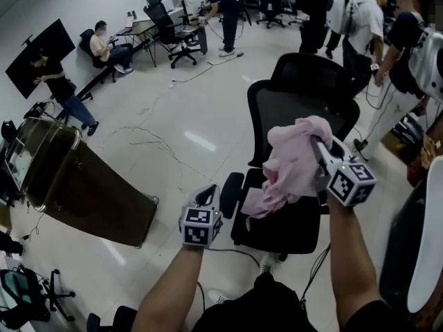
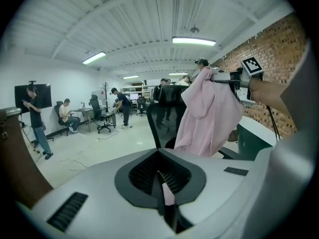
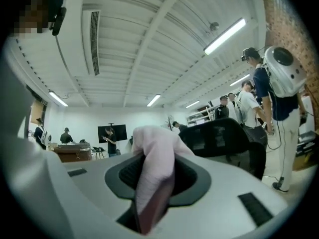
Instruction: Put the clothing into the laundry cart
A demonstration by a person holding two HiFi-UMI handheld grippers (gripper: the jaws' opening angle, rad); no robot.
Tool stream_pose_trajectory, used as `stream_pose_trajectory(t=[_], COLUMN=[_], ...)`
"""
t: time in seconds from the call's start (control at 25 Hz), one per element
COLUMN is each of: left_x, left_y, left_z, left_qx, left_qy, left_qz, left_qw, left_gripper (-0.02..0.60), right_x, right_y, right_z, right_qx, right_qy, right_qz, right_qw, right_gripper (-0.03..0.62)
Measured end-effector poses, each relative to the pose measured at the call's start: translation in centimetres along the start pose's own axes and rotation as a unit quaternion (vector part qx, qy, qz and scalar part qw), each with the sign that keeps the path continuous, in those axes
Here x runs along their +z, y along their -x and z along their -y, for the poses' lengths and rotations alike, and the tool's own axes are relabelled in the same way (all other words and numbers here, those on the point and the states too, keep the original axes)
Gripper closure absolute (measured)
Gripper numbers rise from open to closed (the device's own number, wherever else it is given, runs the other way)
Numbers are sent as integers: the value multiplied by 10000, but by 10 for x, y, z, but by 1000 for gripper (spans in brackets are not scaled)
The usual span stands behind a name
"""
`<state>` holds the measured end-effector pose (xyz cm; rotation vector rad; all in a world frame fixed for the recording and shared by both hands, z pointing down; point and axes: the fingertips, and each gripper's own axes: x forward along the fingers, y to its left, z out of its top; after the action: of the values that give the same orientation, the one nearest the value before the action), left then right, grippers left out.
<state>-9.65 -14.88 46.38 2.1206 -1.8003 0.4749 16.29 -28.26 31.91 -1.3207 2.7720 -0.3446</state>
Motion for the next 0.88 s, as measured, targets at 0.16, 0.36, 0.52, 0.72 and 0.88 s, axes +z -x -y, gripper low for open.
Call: stream_pose_trajectory(t=[0.16, 0.36, 0.52, 0.72, 0.88], left_x=[51, 86, 105, 107, 88], left_y=[53, 127, 187, 271, 347], left_z=[-46, -99, -140, -188, -242], left_qx=[349, 828, 1231, 1771, 2307], left_qy=[-48, -332, -424, -266, -1], left_qz=[583, 1027, 1301, 1566, 1626], left_qw=[9977, 9907, 9829, 9713, 9593], left_gripper=[583, 583, 583, 583, 583], right_x=[47, 108, 157, 192, 191], right_y=[-12, -13, -14, -17, -27], right_z=[-59, -132, -197, -300, -388], right_qx=[408, 923, 1414, 2149, 2791], right_qy=[235, 278, 304, 334, 254], right_qz=[126, 466, 806, 1057, 1025], right_qw=[9988, 9943, 9862, 9703, 9544], right_gripper=[464, 464, 465, 465, 465])
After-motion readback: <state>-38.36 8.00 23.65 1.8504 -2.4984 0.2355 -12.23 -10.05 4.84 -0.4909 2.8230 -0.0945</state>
